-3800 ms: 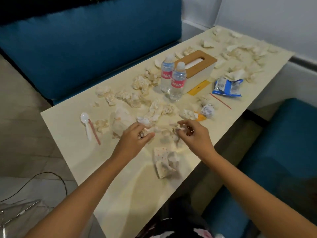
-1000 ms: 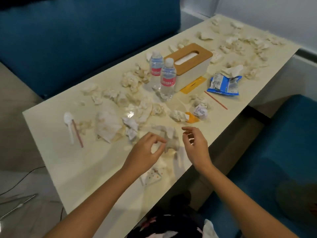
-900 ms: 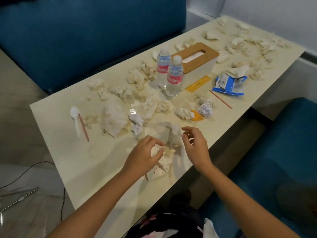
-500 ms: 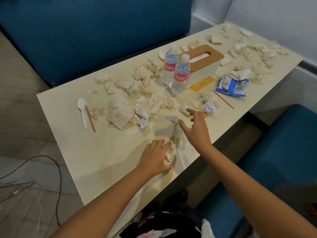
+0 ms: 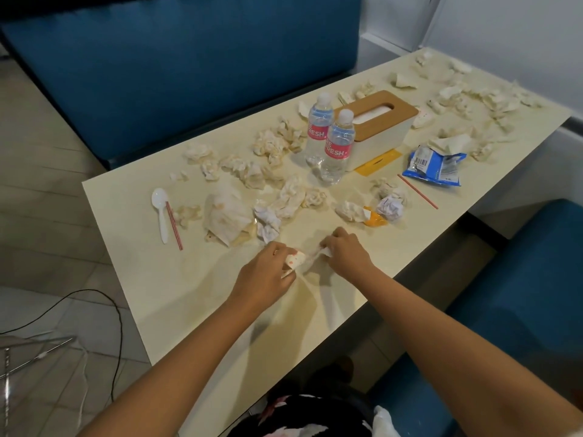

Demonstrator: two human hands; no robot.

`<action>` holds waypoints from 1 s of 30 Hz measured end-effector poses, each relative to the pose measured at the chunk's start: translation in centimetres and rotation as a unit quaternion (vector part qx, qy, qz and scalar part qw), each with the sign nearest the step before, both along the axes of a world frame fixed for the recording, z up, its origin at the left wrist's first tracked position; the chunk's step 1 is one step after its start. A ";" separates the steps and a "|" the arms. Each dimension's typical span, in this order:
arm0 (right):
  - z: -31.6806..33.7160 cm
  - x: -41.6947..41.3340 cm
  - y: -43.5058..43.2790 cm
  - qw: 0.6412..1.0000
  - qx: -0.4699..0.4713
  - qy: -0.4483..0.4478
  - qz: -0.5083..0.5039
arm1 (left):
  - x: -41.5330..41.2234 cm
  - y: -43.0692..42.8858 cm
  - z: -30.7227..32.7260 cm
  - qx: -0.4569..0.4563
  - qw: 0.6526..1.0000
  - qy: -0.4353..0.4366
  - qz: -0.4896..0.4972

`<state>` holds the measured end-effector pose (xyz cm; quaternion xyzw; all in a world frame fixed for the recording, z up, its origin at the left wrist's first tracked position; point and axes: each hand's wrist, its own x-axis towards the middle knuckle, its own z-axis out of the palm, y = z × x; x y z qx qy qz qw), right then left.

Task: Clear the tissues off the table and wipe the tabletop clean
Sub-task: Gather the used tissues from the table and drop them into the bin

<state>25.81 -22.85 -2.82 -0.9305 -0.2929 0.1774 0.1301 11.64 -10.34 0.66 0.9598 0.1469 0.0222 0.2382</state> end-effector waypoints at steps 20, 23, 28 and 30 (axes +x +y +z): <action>6.2 7.4 -22.3 0.846 0.331 -0.086 -0.408 | 17.8 -13.2 4.6 -0.130 0.977 -0.005 -0.168; 5.2 6.8 -30.1 0.804 0.297 -0.120 -0.502 | 21.1 -18.7 4.2 -0.125 0.963 0.036 -0.237; 3.6 5.4 -40.6 0.737 0.230 -0.164 -0.614 | 24.6 -27.7 3.3 -0.130 0.925 0.074 -0.348; 2.8 4.8 -43.4 0.709 0.215 -0.168 -0.651 | 25.4 -31.4 2.8 -0.124 0.909 0.090 -0.387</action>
